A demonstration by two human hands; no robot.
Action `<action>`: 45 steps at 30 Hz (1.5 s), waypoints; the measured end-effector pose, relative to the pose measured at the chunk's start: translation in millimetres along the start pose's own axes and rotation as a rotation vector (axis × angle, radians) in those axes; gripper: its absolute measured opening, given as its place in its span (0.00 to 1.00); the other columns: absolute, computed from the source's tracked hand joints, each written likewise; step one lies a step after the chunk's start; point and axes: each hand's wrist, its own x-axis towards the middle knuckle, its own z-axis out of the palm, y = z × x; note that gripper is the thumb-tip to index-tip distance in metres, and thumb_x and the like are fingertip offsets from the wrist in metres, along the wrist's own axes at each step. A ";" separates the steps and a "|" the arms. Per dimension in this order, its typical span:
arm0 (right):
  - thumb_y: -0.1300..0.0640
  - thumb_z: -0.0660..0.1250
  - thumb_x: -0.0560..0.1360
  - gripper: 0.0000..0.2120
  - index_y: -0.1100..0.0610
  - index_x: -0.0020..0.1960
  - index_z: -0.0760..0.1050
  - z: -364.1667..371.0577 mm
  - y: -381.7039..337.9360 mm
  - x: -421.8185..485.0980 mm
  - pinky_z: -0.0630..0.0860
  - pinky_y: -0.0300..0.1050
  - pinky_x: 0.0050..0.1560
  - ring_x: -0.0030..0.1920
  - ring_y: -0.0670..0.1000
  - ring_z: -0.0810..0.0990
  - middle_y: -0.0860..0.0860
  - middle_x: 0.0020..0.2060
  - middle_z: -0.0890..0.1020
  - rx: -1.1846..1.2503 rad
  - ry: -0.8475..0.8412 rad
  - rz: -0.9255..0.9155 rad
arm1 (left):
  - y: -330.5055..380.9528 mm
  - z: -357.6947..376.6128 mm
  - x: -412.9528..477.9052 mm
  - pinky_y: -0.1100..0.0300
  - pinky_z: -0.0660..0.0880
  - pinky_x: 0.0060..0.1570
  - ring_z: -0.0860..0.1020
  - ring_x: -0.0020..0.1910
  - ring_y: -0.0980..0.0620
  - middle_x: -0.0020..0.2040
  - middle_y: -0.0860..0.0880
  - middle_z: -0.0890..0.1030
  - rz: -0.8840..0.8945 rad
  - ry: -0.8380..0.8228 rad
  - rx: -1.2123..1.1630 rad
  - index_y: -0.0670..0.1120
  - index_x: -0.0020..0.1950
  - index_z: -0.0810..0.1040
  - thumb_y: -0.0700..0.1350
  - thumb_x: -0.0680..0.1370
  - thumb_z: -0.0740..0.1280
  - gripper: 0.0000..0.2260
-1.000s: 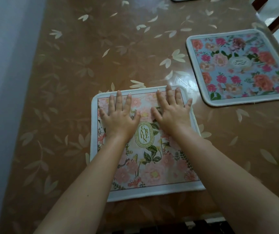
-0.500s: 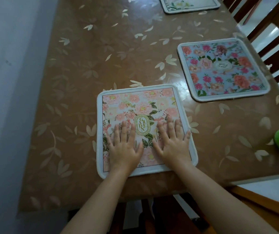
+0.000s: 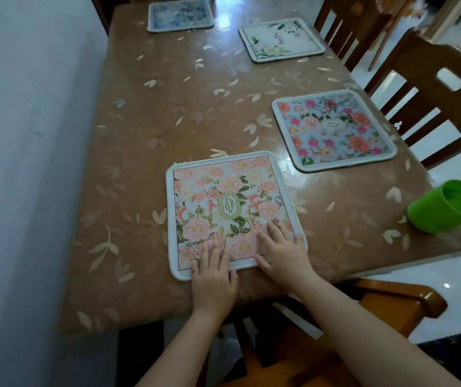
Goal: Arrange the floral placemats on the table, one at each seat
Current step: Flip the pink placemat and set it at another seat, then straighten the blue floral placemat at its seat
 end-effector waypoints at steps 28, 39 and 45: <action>0.57 0.75 0.64 0.24 0.60 0.58 0.76 -142.9 159.5 -159.5 0.69 0.69 0.57 0.60 0.62 0.75 0.61 0.58 0.79 0.154 0.663 0.210 | 261.6 -58.1 0.9 0.41 0.70 0.59 0.74 0.62 0.42 0.60 0.41 0.78 0.488 0.355 -0.161 0.43 0.58 0.77 0.51 0.73 0.57 0.19; 0.56 0.72 0.68 0.21 0.61 0.59 0.74 -172.6 330.2 -201.3 0.71 0.67 0.58 0.59 0.63 0.75 0.61 0.58 0.78 0.194 0.762 0.397 | 447.0 -39.5 33.6 0.44 0.63 0.63 0.73 0.62 0.42 0.61 0.41 0.77 0.695 0.380 -0.202 0.42 0.59 0.77 0.48 0.72 0.64 0.18; 0.57 0.74 0.67 0.22 0.61 0.58 0.75 -183.6 401.2 -217.8 0.71 0.67 0.56 0.58 0.63 0.76 0.61 0.57 0.79 0.156 0.752 0.468 | 520.0 -21.1 41.6 0.41 0.65 0.62 0.72 0.63 0.40 0.61 0.40 0.77 0.688 0.287 -0.197 0.41 0.60 0.76 0.45 0.71 0.70 0.19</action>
